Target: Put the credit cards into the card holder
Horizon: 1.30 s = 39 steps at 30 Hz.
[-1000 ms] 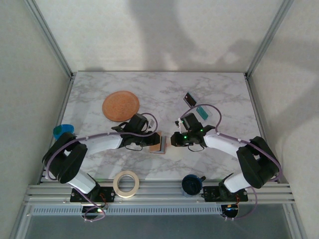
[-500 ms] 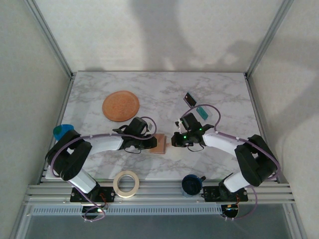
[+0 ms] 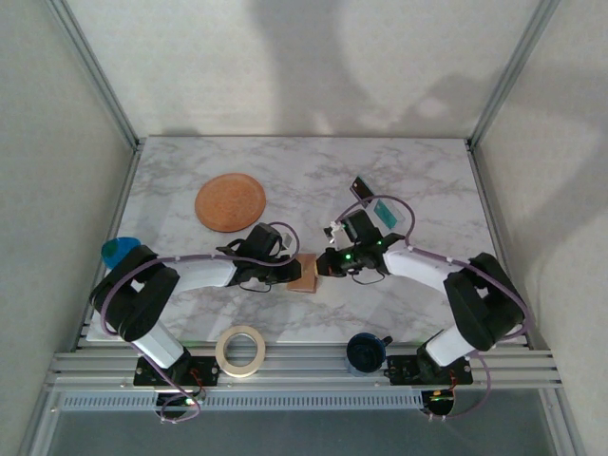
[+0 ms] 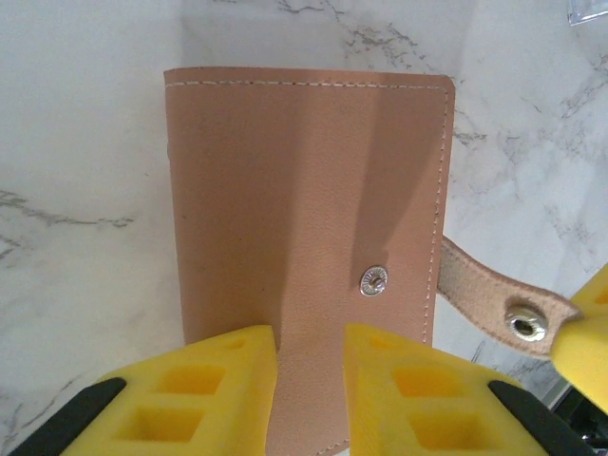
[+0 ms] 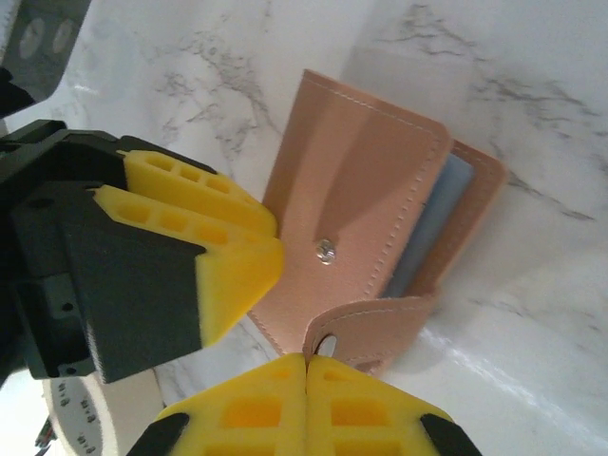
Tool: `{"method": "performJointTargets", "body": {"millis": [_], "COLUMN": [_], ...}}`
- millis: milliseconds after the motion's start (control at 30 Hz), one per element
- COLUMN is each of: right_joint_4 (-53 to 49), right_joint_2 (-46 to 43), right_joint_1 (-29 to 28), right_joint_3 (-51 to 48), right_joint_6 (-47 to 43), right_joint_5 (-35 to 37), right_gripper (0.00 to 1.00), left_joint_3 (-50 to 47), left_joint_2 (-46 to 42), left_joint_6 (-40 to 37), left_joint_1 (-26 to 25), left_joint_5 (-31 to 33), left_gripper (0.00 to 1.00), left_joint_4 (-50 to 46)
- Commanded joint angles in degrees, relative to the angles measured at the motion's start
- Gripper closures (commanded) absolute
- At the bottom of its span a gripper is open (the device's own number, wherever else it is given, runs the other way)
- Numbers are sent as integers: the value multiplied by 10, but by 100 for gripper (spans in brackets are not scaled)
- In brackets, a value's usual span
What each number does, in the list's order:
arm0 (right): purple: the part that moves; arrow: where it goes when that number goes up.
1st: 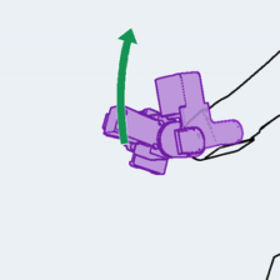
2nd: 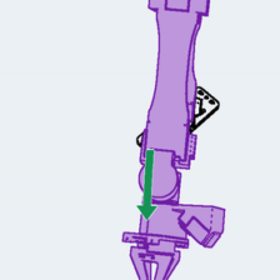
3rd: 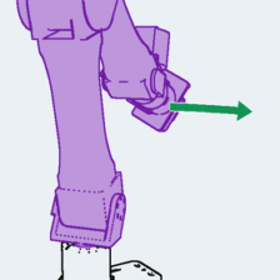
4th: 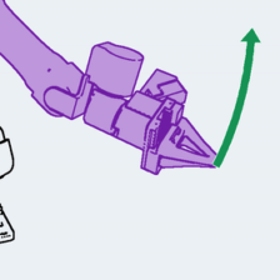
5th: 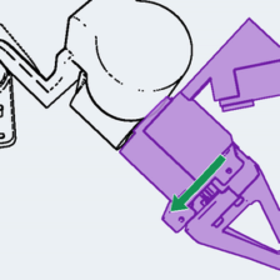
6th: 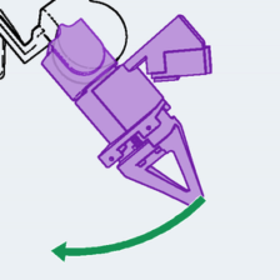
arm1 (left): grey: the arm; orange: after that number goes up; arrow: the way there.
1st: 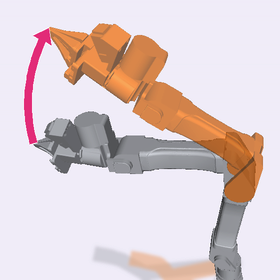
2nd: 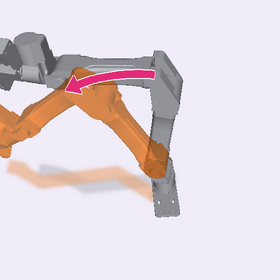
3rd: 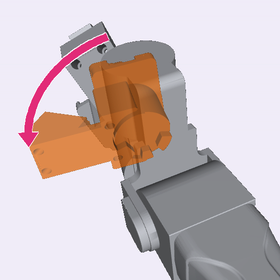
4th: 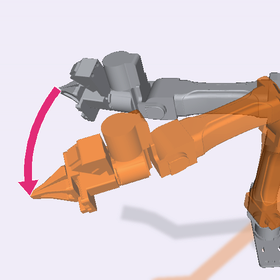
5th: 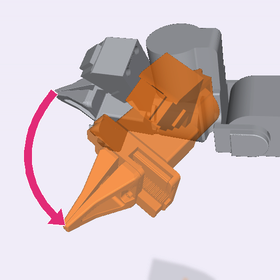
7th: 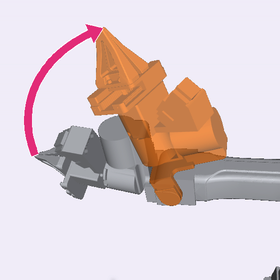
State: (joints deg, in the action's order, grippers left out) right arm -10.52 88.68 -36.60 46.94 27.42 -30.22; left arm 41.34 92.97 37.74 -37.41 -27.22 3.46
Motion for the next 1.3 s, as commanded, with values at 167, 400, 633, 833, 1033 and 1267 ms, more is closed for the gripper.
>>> {"method": "performJointTargets", "body": {"millis": [167, 400, 633, 833, 1033, 1267], "right_joint_4": [-3, -16, -66, -91, -66, -74], "right_joint_2": [67, 62, -30, -34, -22, -15], "right_joint_1": [2, 9, 14, 14, 14, 17], "right_joint_3": [54, 59, 56, 95, 99, 92], "right_joint_6": [-45, -50, -61, -70, -55, -62], "right_joint_5": [-65, -55, -47, -59, -80, -73], "right_gripper": [100, 100, 100, 100, 100, 100], "left_joint_3": [-26, -23, -18, -37, -47, -70], "left_joint_2": [12, -8, -58, -90, -122, -141], "left_joint_6": [17, 12, 5, -5, -19, -4], "left_joint_1": [-2, -1, 8, 56, 80, 104], "left_joint_5": [13, 22, 41, 18, 11, -36], "left_gripper": [78, 74, 56, 51, 48, 39], "left_joint_4": [-6, -25, -52, -30, -35, 6]}}
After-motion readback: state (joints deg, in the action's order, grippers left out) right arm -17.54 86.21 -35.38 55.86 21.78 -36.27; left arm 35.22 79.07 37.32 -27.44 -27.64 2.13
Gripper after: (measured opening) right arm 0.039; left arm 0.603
